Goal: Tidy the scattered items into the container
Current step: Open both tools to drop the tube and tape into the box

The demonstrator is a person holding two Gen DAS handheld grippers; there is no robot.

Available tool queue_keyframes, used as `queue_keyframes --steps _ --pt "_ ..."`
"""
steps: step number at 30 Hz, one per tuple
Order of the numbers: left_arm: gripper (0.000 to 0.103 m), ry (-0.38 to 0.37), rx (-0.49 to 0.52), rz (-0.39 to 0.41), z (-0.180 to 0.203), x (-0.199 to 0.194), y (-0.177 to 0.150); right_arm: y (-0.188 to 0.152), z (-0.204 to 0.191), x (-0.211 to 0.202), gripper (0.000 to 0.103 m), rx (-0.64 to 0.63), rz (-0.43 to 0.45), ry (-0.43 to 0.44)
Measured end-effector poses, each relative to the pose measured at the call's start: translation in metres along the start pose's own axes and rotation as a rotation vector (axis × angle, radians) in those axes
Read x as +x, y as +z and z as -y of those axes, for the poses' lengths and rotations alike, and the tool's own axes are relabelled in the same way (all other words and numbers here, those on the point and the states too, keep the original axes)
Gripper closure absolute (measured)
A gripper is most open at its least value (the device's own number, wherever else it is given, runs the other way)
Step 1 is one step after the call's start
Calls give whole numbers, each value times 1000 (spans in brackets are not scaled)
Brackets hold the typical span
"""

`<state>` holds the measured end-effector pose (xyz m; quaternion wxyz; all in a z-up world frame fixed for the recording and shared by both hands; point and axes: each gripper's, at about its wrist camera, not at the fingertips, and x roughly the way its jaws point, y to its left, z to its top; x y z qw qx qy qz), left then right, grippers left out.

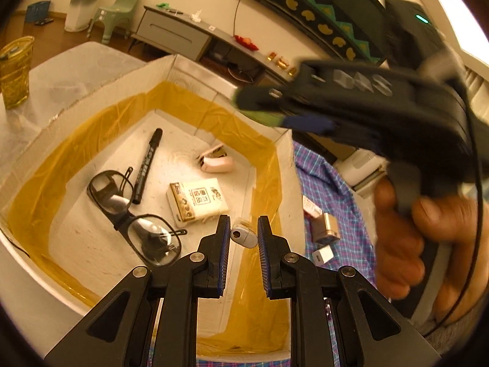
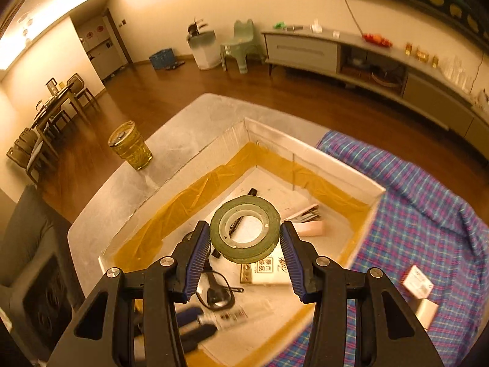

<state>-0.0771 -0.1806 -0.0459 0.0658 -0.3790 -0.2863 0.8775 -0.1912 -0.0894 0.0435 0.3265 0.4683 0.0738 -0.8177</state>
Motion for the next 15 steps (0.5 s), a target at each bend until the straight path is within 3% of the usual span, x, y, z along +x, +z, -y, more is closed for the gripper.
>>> queue_keyframes --steps 8,11,15 --pt "85 -32 -23 -3 -5 3 -1 26 1 67 54 12 -142 -48" --pt "85 72 104 39 13 0 -2 33 4 86 54 5 -181 -71" --pt "84 101 164 31 20 4 -4 41 7 104 54 3 -208 -100"
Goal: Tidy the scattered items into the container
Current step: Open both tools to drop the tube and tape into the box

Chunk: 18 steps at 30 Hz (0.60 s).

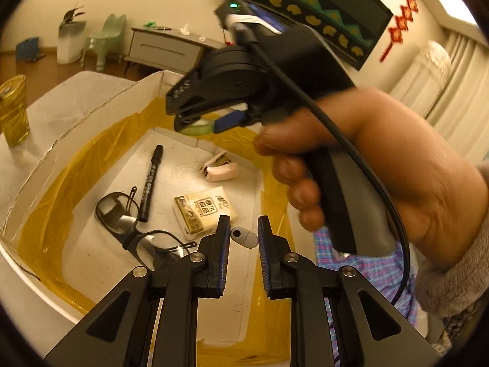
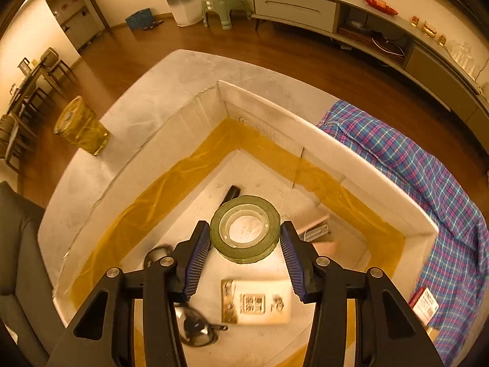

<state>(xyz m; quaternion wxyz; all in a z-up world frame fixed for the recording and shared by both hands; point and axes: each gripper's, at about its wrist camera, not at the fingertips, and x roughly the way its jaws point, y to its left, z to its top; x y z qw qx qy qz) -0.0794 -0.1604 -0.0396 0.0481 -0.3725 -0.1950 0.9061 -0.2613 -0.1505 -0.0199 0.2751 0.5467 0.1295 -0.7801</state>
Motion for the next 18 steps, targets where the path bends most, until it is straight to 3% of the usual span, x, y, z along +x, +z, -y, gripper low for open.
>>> queue_keyframes --steps 1,2,3,4,5,11,18 --pt "84 2 6 -8 0 1 0 2 0 4 54 1 -3 -4" --pt "78 -7 5 -26 1 2 0 4 0 7 53 2 -5 -14" --pt "70 -16 -3 -37 0 2 1 6 1 9 53 2 -4 -27" --pt "54 -22 -22 -40 -1 -1 1 6 1 11 49 1 -7 -41" --pt "49 -23 -49 -33 -4 -5 3 6 2 11 45 -1 -5 -52" --pt "49 -51 -166 -8 -22 -27 11 -4 3 -17 45 -9 44 -36" --pt "49 -16 -136 27 -6 -52 14 -32 5 -95 45 -47 198 39"
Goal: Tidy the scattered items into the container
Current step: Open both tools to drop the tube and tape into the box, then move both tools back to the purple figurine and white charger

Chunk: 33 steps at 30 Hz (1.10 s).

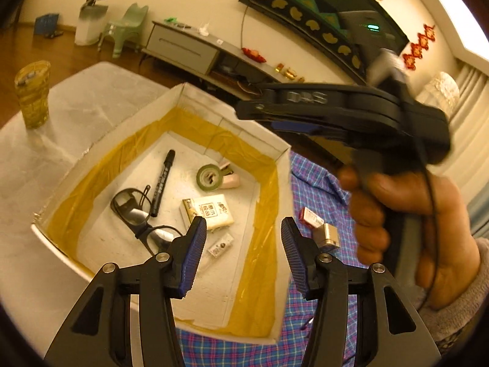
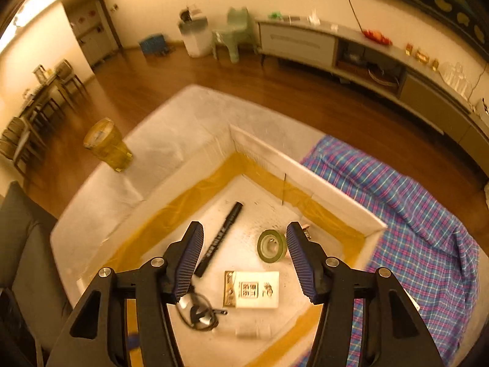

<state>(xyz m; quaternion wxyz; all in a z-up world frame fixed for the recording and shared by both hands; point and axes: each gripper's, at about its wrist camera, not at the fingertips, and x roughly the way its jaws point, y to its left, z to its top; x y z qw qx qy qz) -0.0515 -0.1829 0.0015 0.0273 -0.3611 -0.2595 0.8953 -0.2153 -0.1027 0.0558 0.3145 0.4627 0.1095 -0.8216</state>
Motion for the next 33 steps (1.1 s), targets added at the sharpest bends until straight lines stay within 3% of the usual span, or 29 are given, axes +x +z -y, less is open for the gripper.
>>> queue_keyframes --steps 5,11,15,20,24,29,33 --pt "49 27 86 52 26 -21 -3 -31 4 -64 45 15 101 63" --pt "50 -26 182 80 56 -34 -11 -86 23 -137 46 89 220 163" --pt "50 -133 267 12 86 -31 -27 -126 39 -181 59 127 308 188" --pt "49 -215 402 -78 134 -14 -64 -183 74 -221 60 195 406 157" --pt "49 -239 526 -150 169 6 -101 -227 102 -224 60 250 410 99" --pt "49 -165 651 -250 194 52 -147 -260 142 -193 60 304 321 1" --pt "49 -103 705 -284 194 87 -167 -276 164 -157 60 307 233 -23"
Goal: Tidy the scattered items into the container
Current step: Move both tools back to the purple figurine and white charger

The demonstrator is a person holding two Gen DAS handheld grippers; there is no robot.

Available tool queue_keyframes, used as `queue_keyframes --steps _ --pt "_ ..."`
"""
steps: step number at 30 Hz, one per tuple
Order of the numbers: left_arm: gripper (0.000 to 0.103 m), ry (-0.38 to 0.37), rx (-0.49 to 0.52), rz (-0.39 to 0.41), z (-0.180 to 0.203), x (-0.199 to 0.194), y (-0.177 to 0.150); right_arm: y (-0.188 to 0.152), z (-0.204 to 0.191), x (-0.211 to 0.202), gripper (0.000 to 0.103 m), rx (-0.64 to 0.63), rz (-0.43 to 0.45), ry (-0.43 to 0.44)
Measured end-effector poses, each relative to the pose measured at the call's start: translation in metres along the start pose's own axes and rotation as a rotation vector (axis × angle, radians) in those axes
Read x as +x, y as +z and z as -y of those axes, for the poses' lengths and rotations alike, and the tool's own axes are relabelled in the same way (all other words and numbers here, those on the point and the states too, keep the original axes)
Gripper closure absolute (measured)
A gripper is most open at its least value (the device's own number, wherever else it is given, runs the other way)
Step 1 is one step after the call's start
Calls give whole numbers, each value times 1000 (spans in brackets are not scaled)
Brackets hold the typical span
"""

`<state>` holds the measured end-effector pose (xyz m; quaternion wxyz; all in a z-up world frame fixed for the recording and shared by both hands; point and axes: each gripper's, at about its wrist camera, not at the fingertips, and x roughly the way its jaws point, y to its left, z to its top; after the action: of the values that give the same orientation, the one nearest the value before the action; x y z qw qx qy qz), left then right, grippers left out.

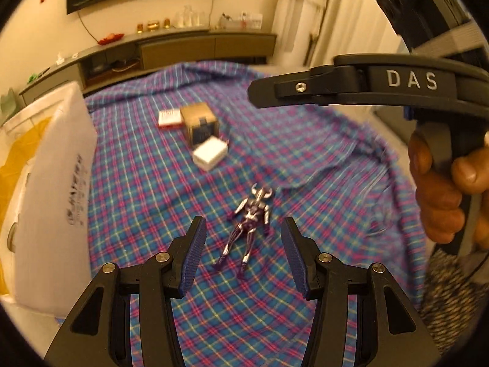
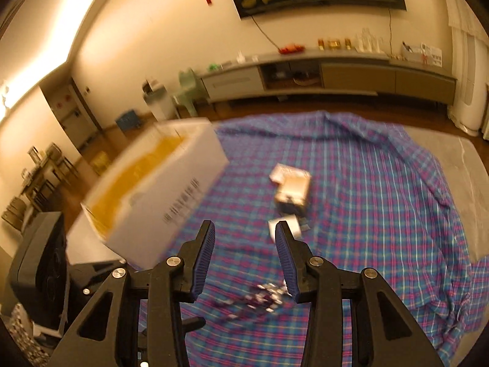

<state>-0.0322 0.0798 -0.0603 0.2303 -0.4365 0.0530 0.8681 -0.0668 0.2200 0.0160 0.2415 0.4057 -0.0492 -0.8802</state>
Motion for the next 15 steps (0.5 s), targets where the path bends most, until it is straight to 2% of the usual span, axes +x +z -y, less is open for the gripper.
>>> queue_keyframes --steps 3,7,10,15 --pt "49 16 -6 -23 -5 21 0 -6 15 29 58 1 -61 -19" --pt "49 -1 -14 -24 -6 33 0 -9 21 67 50 -31 -112 -42" --pt "49 -9 -5 -18 -5 37 -2 -9 16 86 41 -84 -121 -69" --pt "49 -34 -6 -33 -7 52 -5 -6 17 116 40 -158 -144 -85"
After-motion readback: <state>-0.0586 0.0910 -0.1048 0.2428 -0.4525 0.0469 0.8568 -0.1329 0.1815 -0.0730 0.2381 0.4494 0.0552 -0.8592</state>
